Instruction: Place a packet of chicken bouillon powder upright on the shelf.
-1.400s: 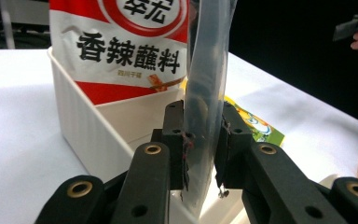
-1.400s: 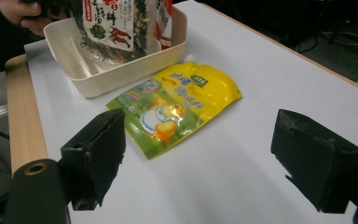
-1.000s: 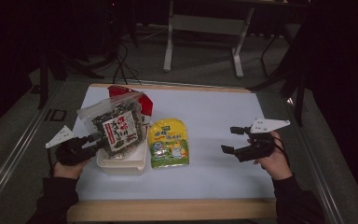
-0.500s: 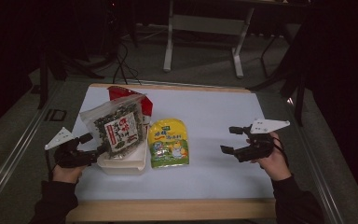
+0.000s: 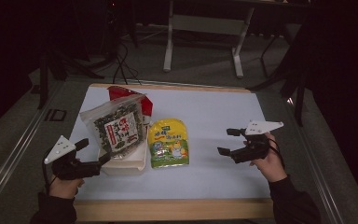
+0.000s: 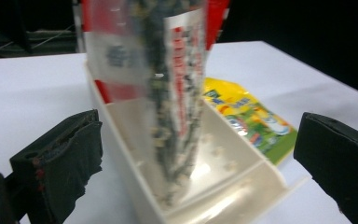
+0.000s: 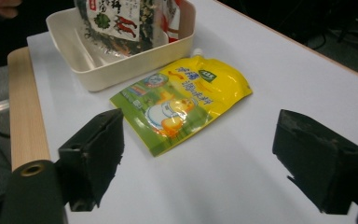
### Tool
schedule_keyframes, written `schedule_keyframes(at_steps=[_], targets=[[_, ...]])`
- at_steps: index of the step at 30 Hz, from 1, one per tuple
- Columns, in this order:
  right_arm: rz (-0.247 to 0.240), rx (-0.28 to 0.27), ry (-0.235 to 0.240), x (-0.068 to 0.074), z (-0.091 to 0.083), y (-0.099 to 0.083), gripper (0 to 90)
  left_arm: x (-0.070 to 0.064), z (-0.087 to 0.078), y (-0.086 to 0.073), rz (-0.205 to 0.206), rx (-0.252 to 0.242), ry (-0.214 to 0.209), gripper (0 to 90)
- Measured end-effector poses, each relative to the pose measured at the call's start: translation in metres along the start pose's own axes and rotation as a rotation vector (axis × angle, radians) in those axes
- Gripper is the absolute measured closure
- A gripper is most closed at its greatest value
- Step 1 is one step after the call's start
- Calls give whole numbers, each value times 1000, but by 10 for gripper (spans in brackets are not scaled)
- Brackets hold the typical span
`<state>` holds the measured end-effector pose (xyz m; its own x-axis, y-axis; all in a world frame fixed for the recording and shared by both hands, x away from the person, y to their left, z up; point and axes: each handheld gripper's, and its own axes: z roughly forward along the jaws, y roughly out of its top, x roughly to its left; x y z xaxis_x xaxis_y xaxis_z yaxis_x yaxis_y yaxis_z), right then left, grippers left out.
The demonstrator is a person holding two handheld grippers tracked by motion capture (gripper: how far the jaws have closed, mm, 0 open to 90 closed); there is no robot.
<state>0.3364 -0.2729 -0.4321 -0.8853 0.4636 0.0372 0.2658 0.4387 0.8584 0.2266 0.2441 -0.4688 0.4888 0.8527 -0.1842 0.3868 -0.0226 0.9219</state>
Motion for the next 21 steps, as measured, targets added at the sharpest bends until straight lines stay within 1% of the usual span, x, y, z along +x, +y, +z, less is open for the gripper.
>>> schedule_keyframes(at_steps=[2,5,6,7,8,9,10,11,14,15,16,17,19,20,21], targets=[[16,0,-1,0,2,0,135,-9,-2,0,19,-1,-18,24],[24,8,-12,2,5,-1,128,-22,-3,-1,20,-4,-59,24],[23,9,-15,2,6,-1,127,-22,-3,-1,20,-4,-59,24],[29,5,-8,2,7,-1,121,-30,-2,-2,30,-2,-83,24],[33,3,3,2,9,-1,118,-34,-1,-3,33,1,-99,24],[33,3,3,2,9,-1,118,-34,-1,-3,33,1,-99,24],[36,5,2,3,13,-2,116,-43,1,-5,49,9,-123,24],[37,8,5,3,14,-2,116,-48,3,-6,49,12,-141,24],[31,23,11,4,21,-2,105,-57,9,-9,53,19,-176,24],[28,33,9,3,24,-2,105,-60,11,-10,56,24,-184,24],[26,37,8,3,26,-2,105,-60,11,-10,56,24,-184,24],[27,40,13,3,30,-1,105,-66,16,-13,61,36,-209,24],[22,45,12,2,34,0,109,-70,20,-16,72,46,-218,24],[21,47,10,1,37,1,126,-73,23,-18,75,46,-226,24],[18,45,-6,0,40,3,136,-74,24,-19,76,50,-229,24]])
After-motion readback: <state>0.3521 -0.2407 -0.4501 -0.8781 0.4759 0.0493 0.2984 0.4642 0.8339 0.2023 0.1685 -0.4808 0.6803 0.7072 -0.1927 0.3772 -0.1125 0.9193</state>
